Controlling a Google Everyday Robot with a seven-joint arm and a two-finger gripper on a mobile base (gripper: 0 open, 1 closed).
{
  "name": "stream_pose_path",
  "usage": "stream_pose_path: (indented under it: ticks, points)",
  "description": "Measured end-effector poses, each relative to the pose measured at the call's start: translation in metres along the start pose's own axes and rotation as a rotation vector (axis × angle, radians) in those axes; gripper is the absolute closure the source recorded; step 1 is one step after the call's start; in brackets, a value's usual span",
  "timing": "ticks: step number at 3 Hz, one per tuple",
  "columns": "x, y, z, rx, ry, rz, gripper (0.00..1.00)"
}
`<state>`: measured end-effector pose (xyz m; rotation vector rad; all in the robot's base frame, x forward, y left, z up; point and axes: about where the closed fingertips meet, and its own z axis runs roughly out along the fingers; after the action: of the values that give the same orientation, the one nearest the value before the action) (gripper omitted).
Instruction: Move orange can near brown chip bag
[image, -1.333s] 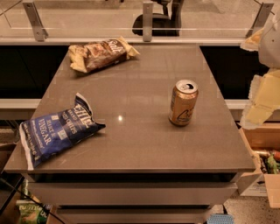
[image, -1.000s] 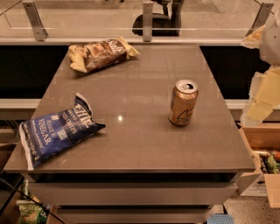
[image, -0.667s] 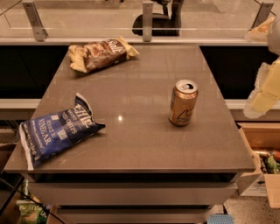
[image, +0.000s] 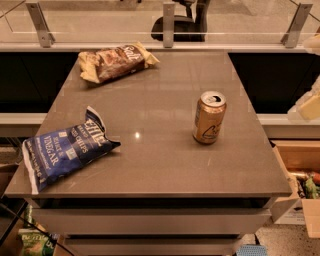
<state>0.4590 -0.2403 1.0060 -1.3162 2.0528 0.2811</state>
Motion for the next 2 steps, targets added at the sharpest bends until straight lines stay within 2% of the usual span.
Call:
stream_pose_path:
  ticks: [1,2]
  points:
    - [0.004,0.015,-0.006,0.023,-0.113,0.067,0.0]
    - [0.012,0.026,0.003,0.031,-0.193,0.116,0.0]
